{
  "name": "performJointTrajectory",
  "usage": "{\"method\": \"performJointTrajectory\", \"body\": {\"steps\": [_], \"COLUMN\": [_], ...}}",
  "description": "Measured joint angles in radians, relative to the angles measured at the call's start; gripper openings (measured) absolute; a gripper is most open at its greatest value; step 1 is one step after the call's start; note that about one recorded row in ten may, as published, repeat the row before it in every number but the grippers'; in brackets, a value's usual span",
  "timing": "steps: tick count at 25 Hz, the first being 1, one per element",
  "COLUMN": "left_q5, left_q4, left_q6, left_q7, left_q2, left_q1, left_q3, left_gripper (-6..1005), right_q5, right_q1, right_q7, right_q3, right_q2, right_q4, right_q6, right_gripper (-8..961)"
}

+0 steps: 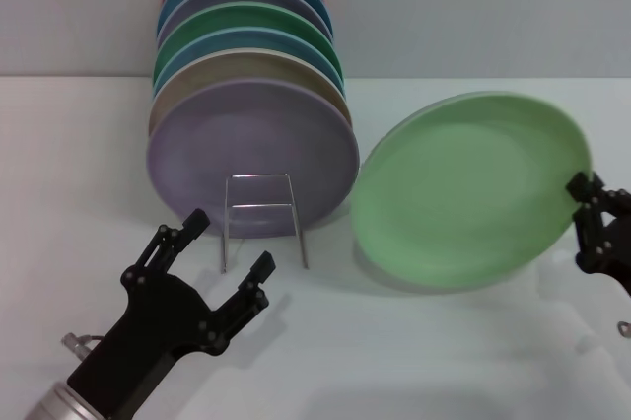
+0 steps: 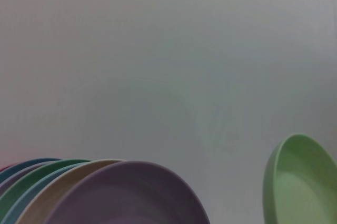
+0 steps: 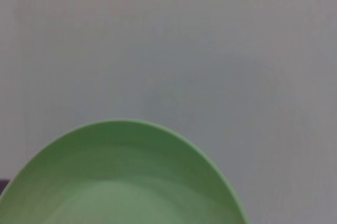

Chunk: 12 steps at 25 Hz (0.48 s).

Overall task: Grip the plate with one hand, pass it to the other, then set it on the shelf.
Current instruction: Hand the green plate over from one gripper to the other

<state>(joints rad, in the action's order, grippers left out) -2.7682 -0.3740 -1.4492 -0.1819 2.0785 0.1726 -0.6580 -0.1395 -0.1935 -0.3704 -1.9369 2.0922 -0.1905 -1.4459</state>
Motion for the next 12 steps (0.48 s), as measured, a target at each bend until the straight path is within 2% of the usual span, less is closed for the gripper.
{"method": "performJointTrajectory", "body": {"steps": [12], "left_q5": [-0.005], "left_q4": [-0.028], "left_q6": [0.054], "left_q7": [0.026], "left_q2": [0.0], "left_q1": [0.014], "left_q3": [0.018], "left_gripper": [833], "right_q5": [-0.055], "right_q1": [0.032], "right_q7": [-0.007], "right_q3": [-0.03], "right_q2": [0.0], "right_q4": [-0.029], "right_q6": [0.002], "right_gripper": [20]}}
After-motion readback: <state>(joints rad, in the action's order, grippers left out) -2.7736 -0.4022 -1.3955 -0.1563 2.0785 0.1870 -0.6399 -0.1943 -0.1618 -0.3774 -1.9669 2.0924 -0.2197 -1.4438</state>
